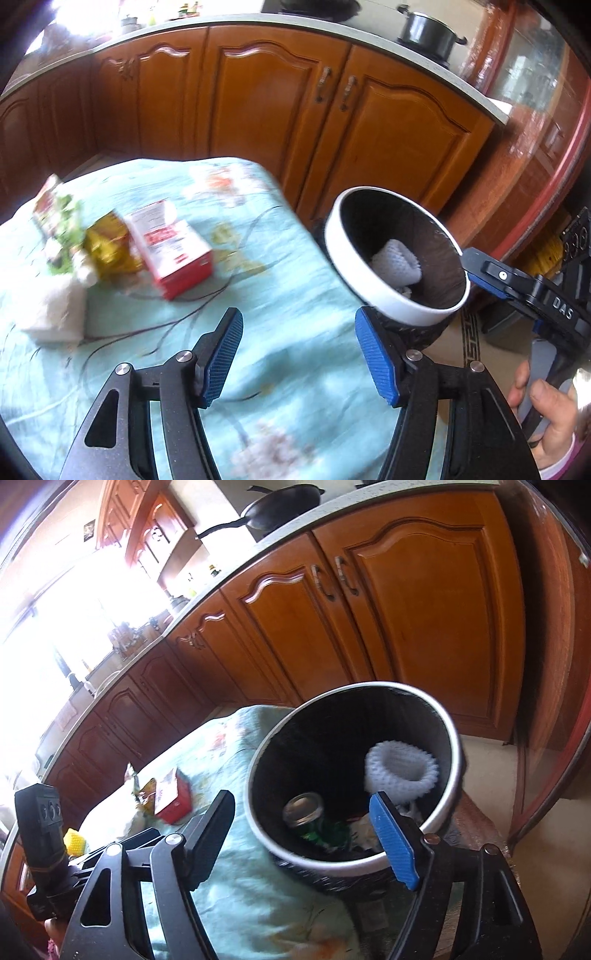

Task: Collect trash
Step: 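Move both open tools back over the table trash, then grasp the white foam block with the left tool while the right tool grasps the red-white carton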

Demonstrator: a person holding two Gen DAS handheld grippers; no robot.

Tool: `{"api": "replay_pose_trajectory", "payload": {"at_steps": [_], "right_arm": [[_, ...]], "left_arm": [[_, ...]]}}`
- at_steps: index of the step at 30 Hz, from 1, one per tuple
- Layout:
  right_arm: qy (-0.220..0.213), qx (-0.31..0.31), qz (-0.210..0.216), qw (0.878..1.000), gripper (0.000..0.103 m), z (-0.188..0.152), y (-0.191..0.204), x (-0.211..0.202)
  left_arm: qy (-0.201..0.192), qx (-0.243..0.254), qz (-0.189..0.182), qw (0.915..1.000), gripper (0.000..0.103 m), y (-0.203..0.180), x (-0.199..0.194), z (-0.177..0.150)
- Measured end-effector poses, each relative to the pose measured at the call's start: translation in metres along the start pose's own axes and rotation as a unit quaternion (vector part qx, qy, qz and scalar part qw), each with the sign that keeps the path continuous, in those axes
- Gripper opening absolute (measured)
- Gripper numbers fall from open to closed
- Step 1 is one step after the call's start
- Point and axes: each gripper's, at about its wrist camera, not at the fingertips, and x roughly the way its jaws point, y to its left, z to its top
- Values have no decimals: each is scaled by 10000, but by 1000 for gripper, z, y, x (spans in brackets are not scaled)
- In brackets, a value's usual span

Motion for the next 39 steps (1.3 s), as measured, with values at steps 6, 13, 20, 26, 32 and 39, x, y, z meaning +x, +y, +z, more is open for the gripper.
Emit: {"api": "replay_pose_trajectory", "payload": {"at_steps": [6,13,20,26,32,39], "right_arm": [[210,-264,308,9990,80,-20,38,12],[492,-604,540,9955,80,-39,78,32],[672,-820,694,9919,80,-48,104,51],[840,-1041,780,9879,80,-50,120,70],[965,-1329,841,9828,80,-44,140,90],[1115,-1622,809,9771,80,-32,159,122]], "left_arm": [[-83,-456,300,9985,63,40,-30,-21],[-157,-787,609,9949,64,81,-59,-34],[-252,-1079,830,9904,66,112,-75,-37],[-309,-1182,1047,9870,72,131,-80,-35],[-248,-1065,1144,9874,81,144,-73,-23],[-43,-1007,1184,9878,85,156,-51,-6]]}}
